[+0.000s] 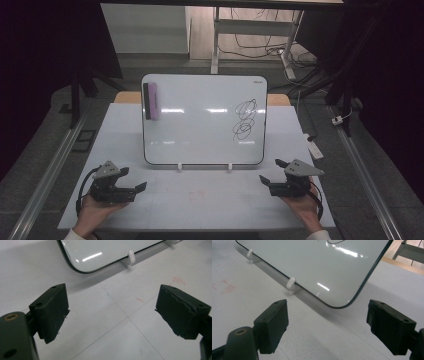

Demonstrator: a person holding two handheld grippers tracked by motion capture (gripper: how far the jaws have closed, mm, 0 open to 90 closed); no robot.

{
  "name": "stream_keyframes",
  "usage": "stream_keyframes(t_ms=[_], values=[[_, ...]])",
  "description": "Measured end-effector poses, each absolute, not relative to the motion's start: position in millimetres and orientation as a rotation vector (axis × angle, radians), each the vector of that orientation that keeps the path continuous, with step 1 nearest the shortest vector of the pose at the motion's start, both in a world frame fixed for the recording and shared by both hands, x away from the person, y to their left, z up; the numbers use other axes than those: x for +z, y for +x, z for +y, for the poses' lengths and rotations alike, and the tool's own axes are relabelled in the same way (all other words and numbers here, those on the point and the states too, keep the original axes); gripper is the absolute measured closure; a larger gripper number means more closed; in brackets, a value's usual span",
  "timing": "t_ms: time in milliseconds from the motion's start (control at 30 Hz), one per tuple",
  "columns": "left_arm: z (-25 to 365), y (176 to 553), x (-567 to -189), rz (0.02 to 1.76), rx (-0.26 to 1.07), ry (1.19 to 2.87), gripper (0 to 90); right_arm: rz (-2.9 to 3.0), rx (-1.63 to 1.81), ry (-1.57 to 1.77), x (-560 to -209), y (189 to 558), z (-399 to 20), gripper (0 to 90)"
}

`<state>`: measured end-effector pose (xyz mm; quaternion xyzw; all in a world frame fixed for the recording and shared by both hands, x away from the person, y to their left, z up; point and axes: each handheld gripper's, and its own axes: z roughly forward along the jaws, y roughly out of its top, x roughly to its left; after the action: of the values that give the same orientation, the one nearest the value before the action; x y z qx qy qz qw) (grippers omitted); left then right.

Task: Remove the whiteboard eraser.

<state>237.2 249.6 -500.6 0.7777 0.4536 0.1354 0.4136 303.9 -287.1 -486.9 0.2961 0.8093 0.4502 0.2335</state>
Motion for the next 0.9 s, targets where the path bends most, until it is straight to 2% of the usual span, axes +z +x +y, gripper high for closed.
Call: stream_keyframes(t_ms=[500, 900], values=[[247.2, 237.2, -499.7, 1.159, 0.338, 1.952, 12.3, 2.218, 1.241, 0.813, -488.9, 303.4, -287.6, 20.0], [247.5, 241.3, -483.5, 1.184, 0.349, 1.926, 15.5, 2.220, 1.244, 0.823, -488.2, 303.8, -286.4, 20.6]])
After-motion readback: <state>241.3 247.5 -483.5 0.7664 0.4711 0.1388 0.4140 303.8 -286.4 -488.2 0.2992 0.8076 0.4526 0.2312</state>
